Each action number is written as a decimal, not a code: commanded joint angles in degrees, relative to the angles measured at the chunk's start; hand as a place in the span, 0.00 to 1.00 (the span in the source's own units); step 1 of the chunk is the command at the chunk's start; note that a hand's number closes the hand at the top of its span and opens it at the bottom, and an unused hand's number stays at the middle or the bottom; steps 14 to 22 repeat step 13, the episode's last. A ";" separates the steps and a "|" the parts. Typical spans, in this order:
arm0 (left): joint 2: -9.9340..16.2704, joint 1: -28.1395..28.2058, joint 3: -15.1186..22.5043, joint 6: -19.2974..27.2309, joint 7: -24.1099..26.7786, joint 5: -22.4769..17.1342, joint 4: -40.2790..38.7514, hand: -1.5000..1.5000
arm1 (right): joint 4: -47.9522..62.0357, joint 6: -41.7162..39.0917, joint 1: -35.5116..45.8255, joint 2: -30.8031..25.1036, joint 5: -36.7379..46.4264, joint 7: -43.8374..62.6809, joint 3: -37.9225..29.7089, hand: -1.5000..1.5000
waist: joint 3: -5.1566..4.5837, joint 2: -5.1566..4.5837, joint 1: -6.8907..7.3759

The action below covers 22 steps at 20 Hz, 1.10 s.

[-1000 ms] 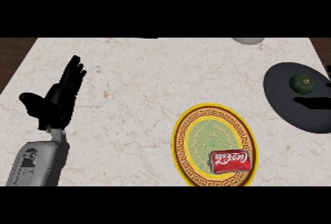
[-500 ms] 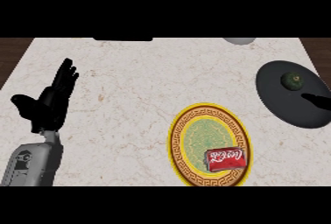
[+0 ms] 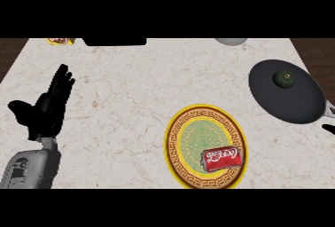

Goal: Pick the squash from the plate and place it in the pan

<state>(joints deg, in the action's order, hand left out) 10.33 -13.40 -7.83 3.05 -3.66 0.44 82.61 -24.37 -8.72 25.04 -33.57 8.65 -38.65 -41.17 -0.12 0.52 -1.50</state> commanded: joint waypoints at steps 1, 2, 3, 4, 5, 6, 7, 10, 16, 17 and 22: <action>-0.07 2.92 0.24 0.64 -1.71 0.25 4.07 0.50 | -7.99 -7.01 -8.57 -0.53 -3.15 -0.32 -0.37 0.00 | -0.14 0.55 -0.77; 1.13 1.74 -1.06 -0.97 0.61 -0.64 0.73 0.50 | -11.60 -7.08 -10.72 0.96 -4.14 -0.26 -0.31 0.00 | -0.14 0.25 -0.73; -0.35 5.98 0.69 -0.77 0.32 -0.24 5.14 0.50 | -14.17 -8.18 -11.83 0.09 -5.73 2.53 -1.24 0.00 | -0.13 0.34 -0.25; 0.60 2.54 -0.14 -0.87 -1.29 -0.53 2.71 0.50 | -17.10 -9.41 -13.97 1.10 -6.65 3.56 -1.36 0.00 | -0.18 0.35 -0.97; -0.09 2.51 0.36 0.71 -3.86 0.06 5.07 0.50 | -20.03 -9.39 -16.35 1.01 -6.71 4.54 -1.30 0.00 | -0.17 0.42 -0.97; 0.31 1.65 0.25 0.24 -2.46 0.44 2.73 0.50 | -24.43 -9.61 -19.43 3.98 -7.68 3.54 -1.08 0.00 | -0.14 0.17 -0.84; 1.56 3.31 -1.06 -1.47 -0.82 -0.90 2.92 0.50 | -28.06 -9.63 -21.12 5.75 -8.78 6.26 -1.26 0.00 | -0.19 0.21 -0.77; 1.26 2.36 -1.04 -0.91 -1.11 -0.62 2.28 0.50 | -40.08 -11.83 -26.99 7.07 -10.63 13.61 -0.87 0.00 | -0.19 0.06 -0.74; 1.45 1.94 -0.55 -1.77 -3.69 -1.45 5.08 0.50 | -53.43 -8.27 -33.15 13.53 -10.30 18.53 0.71 0.00 | -0.06 -0.12 0.25; 1.45 1.94 -0.55 -1.77 -3.69 -1.45 5.08 0.50 | -53.43 -8.27 -33.15 13.53 -10.30 18.53 0.71 0.00 | -0.06 -0.12 0.25; 1.45 1.94 -0.55 -1.77 -3.69 -1.45 5.08 0.50 | -53.43 -8.27 -33.15 13.53 -10.30 18.53 0.71 0.00 | -0.06 -0.12 0.25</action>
